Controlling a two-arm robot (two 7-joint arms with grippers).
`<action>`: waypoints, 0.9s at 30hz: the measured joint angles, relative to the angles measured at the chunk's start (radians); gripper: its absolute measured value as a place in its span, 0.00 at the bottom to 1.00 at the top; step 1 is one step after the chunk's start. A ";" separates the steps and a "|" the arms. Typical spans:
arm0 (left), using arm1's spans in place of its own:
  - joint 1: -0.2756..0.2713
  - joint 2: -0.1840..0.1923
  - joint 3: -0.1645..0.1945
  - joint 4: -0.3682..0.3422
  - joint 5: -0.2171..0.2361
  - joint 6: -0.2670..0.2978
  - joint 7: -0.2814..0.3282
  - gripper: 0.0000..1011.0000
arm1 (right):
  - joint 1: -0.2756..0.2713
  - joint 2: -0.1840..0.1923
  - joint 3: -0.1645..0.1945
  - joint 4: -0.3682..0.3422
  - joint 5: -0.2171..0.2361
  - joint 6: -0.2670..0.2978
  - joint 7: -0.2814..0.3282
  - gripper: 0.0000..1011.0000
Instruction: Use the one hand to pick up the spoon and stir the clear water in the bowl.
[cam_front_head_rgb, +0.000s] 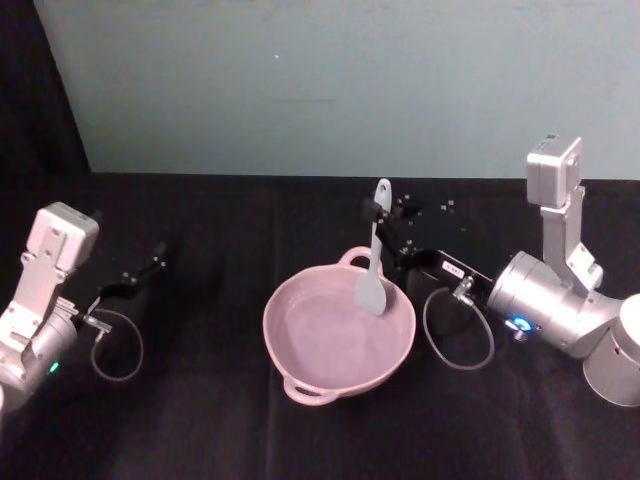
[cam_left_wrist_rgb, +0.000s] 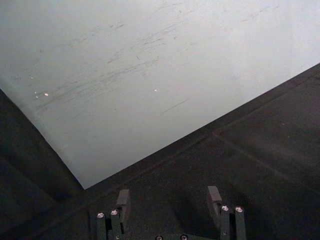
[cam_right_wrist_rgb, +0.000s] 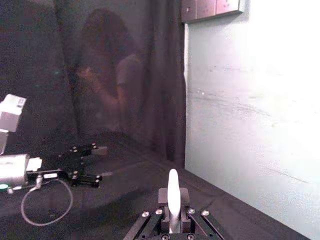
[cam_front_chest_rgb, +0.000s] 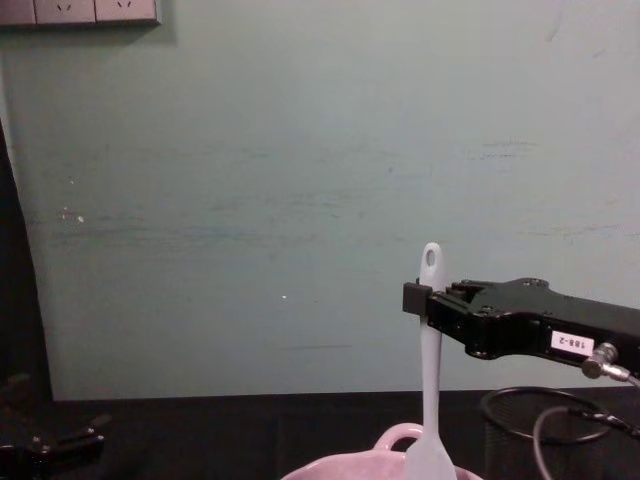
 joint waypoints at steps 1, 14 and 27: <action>0.000 0.000 0.000 0.000 0.000 0.000 0.000 0.99 | -0.006 0.005 0.000 -0.012 -0.002 0.003 0.000 0.11; 0.000 0.000 0.000 0.000 0.000 0.000 0.000 0.99 | -0.039 0.004 -0.050 -0.081 -0.019 0.015 0.024 0.11; 0.000 0.000 0.000 0.000 0.000 0.000 0.000 0.99 | 0.021 -0.065 -0.109 -0.024 -0.033 0.001 0.044 0.11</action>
